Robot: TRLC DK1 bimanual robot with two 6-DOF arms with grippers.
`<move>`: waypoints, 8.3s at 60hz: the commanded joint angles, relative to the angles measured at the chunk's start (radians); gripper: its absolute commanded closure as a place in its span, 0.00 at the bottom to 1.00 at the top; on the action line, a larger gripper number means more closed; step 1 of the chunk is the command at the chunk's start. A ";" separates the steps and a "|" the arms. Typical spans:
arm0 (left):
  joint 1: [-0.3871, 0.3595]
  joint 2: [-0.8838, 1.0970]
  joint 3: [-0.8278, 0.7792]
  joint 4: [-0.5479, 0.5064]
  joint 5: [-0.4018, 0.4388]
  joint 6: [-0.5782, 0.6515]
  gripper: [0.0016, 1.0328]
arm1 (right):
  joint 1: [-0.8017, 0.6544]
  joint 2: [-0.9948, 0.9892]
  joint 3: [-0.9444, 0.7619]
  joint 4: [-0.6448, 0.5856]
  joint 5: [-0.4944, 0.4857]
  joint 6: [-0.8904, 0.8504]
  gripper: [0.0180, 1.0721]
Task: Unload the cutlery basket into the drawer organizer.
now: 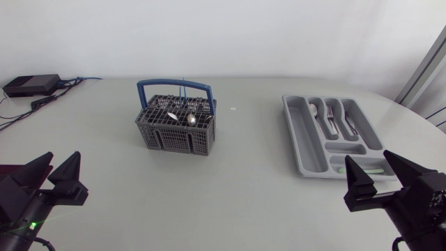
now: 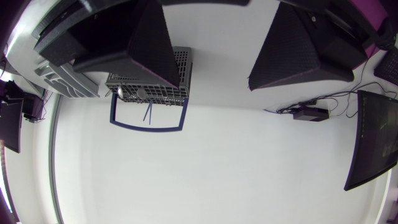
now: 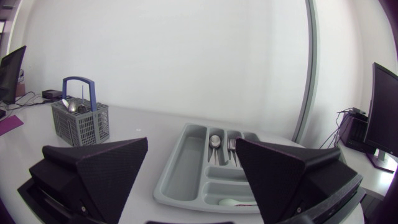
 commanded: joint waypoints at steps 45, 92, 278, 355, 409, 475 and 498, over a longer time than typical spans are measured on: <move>-0.047 0.122 0.202 -0.064 -0.007 -0.043 0.04 | 0.043 0.099 0.129 0.012 0.005 0.010 0.04; -0.048 0.996 0.736 -0.302 0.019 0.060 0.07 | 0.293 0.877 0.519 0.022 0.031 0.032 0.04; -0.011 1.386 0.908 -0.310 0.463 0.603 0.10 | 0.405 1.929 1.416 -0.215 -0.397 -0.372 0.93; -0.645 1.159 0.843 -0.388 0.125 1.146 0.10 | 0.247 1.003 0.599 -0.235 -0.460 -0.513 0.09; -0.760 1.454 0.974 -0.331 -0.082 1.491 0.41 | 0.434 0.875 0.444 -0.167 -0.327 -0.519 0.09; -0.742 1.466 0.866 -0.212 -0.102 1.560 0.79 | 0.471 0.900 0.447 -0.141 -0.293 -0.487 0.09; -0.789 1.245 0.828 -0.250 -0.145 1.539 0.79 | 0.581 0.855 0.477 -0.182 -0.182 -0.444 0.09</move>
